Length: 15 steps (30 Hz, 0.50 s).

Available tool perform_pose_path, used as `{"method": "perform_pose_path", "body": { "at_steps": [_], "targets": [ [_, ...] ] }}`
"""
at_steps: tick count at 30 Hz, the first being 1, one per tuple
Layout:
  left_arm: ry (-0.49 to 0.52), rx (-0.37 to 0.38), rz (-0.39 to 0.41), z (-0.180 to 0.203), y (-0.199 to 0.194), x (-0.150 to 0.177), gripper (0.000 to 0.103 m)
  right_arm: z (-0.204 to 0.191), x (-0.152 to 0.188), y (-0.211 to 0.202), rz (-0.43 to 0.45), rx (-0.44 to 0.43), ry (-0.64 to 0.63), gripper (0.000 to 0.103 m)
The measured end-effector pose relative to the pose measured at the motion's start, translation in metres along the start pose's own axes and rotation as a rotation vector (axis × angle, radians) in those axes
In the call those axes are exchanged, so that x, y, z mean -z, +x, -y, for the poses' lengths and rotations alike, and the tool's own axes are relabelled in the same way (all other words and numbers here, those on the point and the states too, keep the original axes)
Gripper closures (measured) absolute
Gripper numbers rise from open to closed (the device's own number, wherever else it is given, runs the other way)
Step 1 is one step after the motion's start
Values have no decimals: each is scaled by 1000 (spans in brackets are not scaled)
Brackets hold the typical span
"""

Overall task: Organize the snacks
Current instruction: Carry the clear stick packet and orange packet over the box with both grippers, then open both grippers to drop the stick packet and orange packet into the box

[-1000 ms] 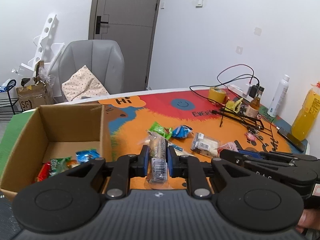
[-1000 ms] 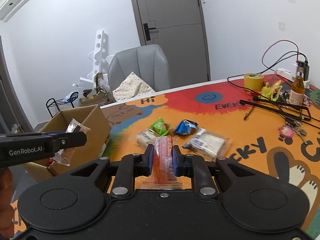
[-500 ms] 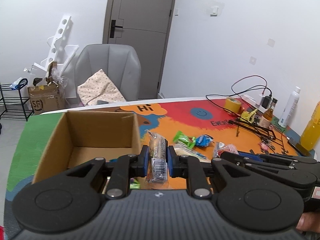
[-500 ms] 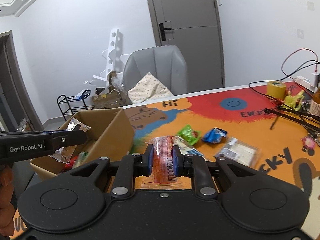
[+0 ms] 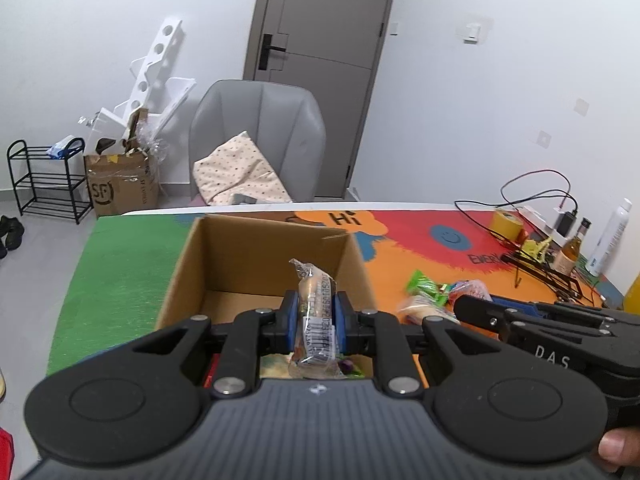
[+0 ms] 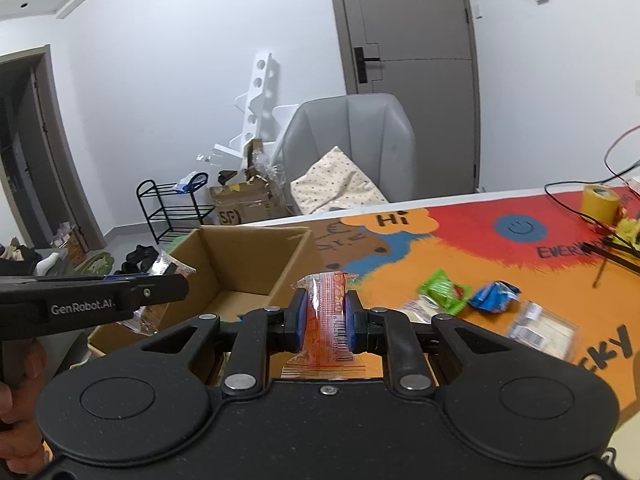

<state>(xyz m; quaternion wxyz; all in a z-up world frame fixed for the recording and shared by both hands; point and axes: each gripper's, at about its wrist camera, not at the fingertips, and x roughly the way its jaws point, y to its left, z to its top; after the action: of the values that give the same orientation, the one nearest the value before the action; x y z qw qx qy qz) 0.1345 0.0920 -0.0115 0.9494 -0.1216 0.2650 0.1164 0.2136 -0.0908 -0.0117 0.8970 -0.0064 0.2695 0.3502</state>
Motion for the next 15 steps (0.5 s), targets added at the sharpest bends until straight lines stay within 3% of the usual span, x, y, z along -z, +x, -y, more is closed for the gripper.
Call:
{"method": "perform_pose_path", "body": {
  "at_steps": [15],
  "targets": [
    [-92, -5, -11, -46, -5, -6, 80, -40, -17, 17, 6, -57, -38, 85]
  ]
}}
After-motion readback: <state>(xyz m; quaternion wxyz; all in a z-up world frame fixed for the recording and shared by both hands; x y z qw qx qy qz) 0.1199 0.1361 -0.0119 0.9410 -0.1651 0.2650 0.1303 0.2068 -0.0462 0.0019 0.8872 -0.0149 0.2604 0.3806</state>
